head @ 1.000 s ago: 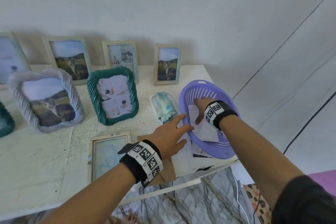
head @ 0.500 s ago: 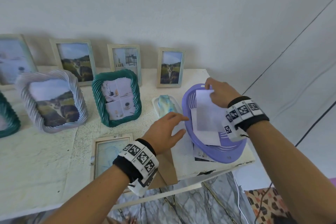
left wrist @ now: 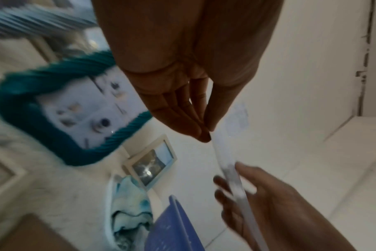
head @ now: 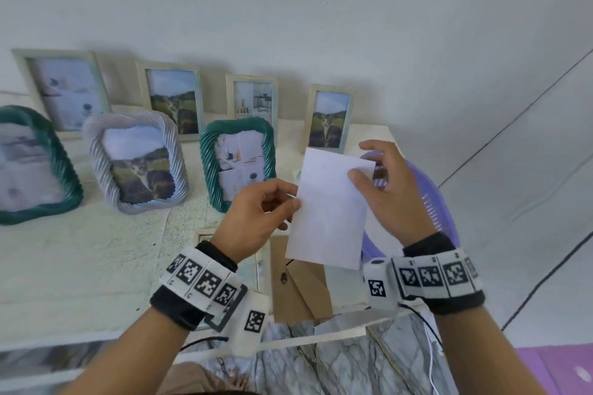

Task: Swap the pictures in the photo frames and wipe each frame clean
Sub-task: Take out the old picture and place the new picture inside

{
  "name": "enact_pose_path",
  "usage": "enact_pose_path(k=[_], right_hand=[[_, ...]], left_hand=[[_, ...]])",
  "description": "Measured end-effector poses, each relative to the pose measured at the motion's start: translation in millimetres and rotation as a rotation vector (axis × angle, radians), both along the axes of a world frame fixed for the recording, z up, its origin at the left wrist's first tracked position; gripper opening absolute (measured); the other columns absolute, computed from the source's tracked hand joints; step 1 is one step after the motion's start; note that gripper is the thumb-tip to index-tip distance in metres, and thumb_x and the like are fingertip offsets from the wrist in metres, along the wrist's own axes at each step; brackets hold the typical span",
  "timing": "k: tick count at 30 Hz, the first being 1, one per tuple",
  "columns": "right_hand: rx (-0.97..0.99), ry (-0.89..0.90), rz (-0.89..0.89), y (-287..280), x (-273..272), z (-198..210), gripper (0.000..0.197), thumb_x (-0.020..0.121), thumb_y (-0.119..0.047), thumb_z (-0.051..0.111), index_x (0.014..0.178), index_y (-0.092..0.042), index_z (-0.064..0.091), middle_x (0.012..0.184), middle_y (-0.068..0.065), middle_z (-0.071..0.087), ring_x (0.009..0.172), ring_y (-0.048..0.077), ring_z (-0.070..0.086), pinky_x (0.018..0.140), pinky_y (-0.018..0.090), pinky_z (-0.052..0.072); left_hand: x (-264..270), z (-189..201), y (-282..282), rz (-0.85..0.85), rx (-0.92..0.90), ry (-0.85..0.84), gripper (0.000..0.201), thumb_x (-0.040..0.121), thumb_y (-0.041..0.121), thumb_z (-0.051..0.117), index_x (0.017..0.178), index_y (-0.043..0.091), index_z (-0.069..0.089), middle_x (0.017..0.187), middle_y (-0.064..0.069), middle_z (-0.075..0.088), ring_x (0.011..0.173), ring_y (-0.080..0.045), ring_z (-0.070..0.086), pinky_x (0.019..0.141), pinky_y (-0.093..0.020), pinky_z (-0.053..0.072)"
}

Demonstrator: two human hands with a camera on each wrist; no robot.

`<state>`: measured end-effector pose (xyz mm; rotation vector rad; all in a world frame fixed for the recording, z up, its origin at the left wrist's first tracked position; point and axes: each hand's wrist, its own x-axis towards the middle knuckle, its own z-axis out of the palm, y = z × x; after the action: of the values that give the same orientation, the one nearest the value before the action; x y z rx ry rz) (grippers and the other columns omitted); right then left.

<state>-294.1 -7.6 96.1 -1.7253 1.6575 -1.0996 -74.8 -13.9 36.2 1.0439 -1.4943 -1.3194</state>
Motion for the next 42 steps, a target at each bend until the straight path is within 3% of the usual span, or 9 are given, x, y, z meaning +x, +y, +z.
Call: enact_pose_path(k=[3,7,12,14,17,20,26,36,42], right_hand=[[0.245,-0.374,-0.057,19,22,-38,0.03,0.092,-0.016,0.062,0.121,-0.019,0.054,0.096,0.012,0.066,0.075,0.025,0.063,0.061,0.034,0.055],[0.436,-0.601,0.019,47,54,-80,0.012,0.093,-0.002,0.058,0.104,-0.005,0.059,0.085,0.013,0.067,0.063,0.022,0.06,0.048,0.029,0.046],[0.443,-0.357,0.071,59,82,-112,0.012,0.091,-0.002,0.059,0.096,-0.012,0.062,0.089,0.009,0.07,0.083,0.026,0.067,0.076,0.044,0.055],[0.486,-0.252,0.081,61,89,-121,0.013,0.091,-0.008,0.059,0.099,-0.018,0.061,0.092,0.005,0.07,0.087,0.022,0.066,0.085,0.046,0.055],[0.478,-0.074,0.105,65,96,-133,0.013,0.09,-0.023,0.06,0.1,-0.031,0.06,0.089,-0.005,0.069,0.083,0.013,0.065,0.081,0.045,0.055],[0.446,0.108,0.087,68,102,-138,0.014,0.089,-0.034,0.059,0.103,-0.034,0.06,0.083,-0.013,0.066,0.076,0.005,0.062,0.076,0.037,0.056],[0.405,0.275,0.109,69,122,-129,0.017,0.094,-0.032,0.056,0.11,-0.024,0.058,0.074,-0.012,0.058,0.061,0.001,0.052,0.055,0.009,0.039],[0.362,0.541,0.169,70,133,-124,0.035,0.097,-0.038,0.049,0.128,-0.022,0.051,0.084,-0.006,0.059,0.068,0.006,0.048,0.048,0.013,0.03],[0.304,0.593,0.054,73,106,-131,0.037,0.096,-0.045,0.046,0.124,-0.022,0.053,0.097,-0.006,0.056,0.078,0.009,0.052,0.064,0.019,0.044]], left_hand=[[28,-14,12,0.112,0.078,0.045,0.011,0.091,0.003,0.063,0.101,0.002,0.066,0.086,-0.019,0.07,0.068,-0.016,0.064,0.061,-0.023,0.054],[61,-36,29,0.185,0.143,0.01,0.011,0.09,0.001,0.063,0.097,0.008,0.068,0.078,-0.006,0.072,0.067,-0.013,0.065,0.063,-0.023,0.055],[107,-80,53,0.329,-0.007,-0.425,0.015,0.088,0.017,0.069,0.102,0.023,0.069,0.092,0.01,0.07,0.08,-0.004,0.065,0.073,-0.017,0.051],[123,-96,61,0.395,-0.088,-0.553,0.022,0.086,0.016,0.071,0.107,0.022,0.067,0.1,0.006,0.067,0.086,-0.007,0.063,0.077,-0.023,0.052],[134,-114,71,0.407,-0.107,-0.565,0.03,0.086,0.014,0.072,0.115,0.021,0.066,0.099,0.003,0.066,0.088,-0.011,0.062,0.081,-0.03,0.052],[134,-123,79,0.393,-0.103,-0.52,0.036,0.084,0.034,0.066,0.119,0.027,0.063,0.097,0.01,0.066,0.09,-0.007,0.059,0.082,-0.021,0.048],[132,-131,79,0.387,-0.179,-0.57,0.045,0.08,0.047,0.052,0.116,0.025,0.067,0.093,0.018,0.065,0.09,0.004,0.054,0.079,-0.011,0.04],[134,-138,77,0.387,-0.202,-0.565,0.046,0.081,0.051,0.052,0.116,0.027,0.067,0.095,0.017,0.066,0.088,-0.001,0.055,0.079,-0.024,0.046],[135,-138,76,0.378,-0.229,-0.552,0.046,0.081,0.05,0.052,0.116,0.025,0.067,0.093,0.015,0.066,0.087,-0.004,0.056,0.079,-0.026,0.047]])
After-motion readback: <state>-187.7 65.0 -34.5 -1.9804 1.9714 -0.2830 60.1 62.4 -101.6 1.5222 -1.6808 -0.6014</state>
